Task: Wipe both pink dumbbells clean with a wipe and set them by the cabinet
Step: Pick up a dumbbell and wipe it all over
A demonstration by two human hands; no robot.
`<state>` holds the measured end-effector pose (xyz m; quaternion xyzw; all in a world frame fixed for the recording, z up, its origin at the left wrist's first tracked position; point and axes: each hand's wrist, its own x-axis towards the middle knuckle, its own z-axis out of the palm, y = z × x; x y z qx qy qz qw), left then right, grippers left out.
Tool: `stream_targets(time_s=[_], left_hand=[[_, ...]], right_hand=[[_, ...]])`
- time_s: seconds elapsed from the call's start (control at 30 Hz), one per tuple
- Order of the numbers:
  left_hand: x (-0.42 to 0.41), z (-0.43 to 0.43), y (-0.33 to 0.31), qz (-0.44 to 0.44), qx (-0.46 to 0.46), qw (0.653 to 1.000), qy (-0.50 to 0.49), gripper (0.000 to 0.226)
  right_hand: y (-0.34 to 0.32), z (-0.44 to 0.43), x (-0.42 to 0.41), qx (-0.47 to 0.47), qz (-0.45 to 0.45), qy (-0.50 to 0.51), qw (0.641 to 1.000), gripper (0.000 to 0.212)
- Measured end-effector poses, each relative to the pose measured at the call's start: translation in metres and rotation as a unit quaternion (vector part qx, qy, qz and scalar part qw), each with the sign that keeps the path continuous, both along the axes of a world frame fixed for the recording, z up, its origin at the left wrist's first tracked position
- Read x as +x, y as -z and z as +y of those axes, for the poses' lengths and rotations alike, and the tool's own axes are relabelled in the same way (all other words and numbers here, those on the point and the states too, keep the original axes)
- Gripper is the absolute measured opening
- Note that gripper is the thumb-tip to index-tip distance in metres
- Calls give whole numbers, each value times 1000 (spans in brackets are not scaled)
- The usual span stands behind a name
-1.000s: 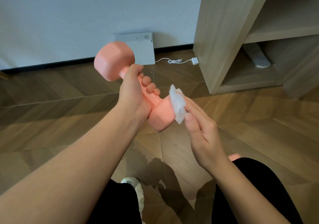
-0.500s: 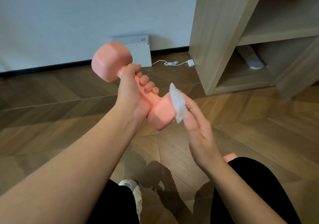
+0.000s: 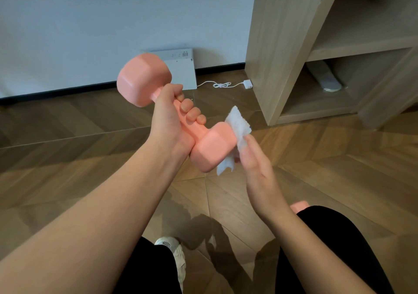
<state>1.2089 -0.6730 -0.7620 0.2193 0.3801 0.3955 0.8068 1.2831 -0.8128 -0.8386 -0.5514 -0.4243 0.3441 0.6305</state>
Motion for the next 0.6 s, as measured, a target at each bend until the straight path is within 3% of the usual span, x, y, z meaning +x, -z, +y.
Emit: stream_targets(time_s=[0.07,0.13,0.2,0.3,0.37,0.43,0.53,0.6], left_hand=[[-1,-1,0,1,-1,1000,2,32],[0,-2,0,0,-2,1000,7,33],[1,-4,0,-8,-6,1000,13,34],[2,-5,0,-14,-8,1000,25,34],[4,-7,1,-14,-8,999,31,34],[5,-8,1,-14,-11,999,31,34],[5,-9,2,-7,-7,999,34,34],[6,-10,3,-11,-8,999,40,33]], right_hand=[[1,-1,1,-7,34,-12,999,47],[-2,-3,0,25,14,-20,999,56],[-1,-4,-1,51,-73,-2,996,70],[-1,-3,-1,95,-243,55,964,76],[1,-3,1,111,-286,75,949,78],[2,-3,4,84,-275,76,955,84],[3,-5,3,-11,-183,64,981,86],[7,-7,2,-20,-158,67,985,83]])
